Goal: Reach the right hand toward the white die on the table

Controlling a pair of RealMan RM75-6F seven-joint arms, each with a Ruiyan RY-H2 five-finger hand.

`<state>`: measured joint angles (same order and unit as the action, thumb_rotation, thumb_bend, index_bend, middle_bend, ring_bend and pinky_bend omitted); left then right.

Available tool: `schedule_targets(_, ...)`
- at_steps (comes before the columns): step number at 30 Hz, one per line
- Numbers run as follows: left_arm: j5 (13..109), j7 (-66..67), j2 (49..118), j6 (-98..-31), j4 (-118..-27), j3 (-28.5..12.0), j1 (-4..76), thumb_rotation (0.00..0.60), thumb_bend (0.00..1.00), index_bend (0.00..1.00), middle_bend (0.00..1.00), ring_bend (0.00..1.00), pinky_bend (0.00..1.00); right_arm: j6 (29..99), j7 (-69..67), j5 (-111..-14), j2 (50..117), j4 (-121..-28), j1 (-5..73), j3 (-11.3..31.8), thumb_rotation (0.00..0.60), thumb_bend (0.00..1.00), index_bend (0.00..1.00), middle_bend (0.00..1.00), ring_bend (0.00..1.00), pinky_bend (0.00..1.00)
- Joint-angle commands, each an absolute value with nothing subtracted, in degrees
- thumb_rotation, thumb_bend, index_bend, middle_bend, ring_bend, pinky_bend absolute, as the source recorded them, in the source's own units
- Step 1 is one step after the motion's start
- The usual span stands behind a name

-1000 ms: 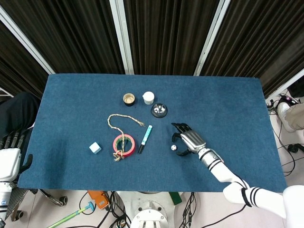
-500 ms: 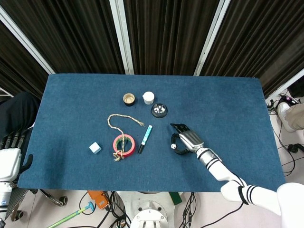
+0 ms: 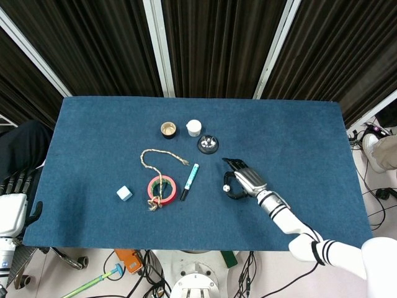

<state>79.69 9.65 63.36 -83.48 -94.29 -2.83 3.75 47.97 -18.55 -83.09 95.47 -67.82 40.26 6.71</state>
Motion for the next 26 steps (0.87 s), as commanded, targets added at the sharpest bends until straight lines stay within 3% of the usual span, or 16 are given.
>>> schedule_targets(1, 79.64, 9.67, 63.35, -83.46, -94.32, -2.83, 3.74, 0.600, 0.42, 0.04, 0.00, 0.01, 0.09, 49.40, -20.08, -83.41, 94.80, -68.35, 40.90, 8.03, 0.600, 0.48, 0.64, 0.02, 0.07, 0.04)
schedule_targets(8, 79.81, 10.17, 63.43, -83.30, -94.40, -2.70, 3.86, 0.600, 0.42, 0.04, 0.00, 0.01, 0.10, 52.74, -23.39, -82.81, 94.09, -68.80, 43.50, 13.35, 0.600, 0.48, 0.64, 0.02, 0.08, 0.05)
schedule_targets(15, 78.66, 9.72, 63.34, -83.10, -94.38, -3.20, 3.86, 0.600, 0.42, 0.04, 0.00, 0.01, 0.10, 58.40, -23.10, -81.55, 98.60, -65.13, 46.26, 18.37, 0.600, 0.48, 0.66, 0.02, 0.11, 0.08)
schedule_targets(26, 77.56, 9.37, 63.23, -82.51, -94.65, -3.50, 3.99, 0.600, 0.42, 0.04, 0.00, 0.01, 0.09, 58.33, -28.46, -78.30, 100.12, -62.43, 50.15, 23.02, 0.600, 0.48, 0.67, 0.02, 0.11, 0.08)
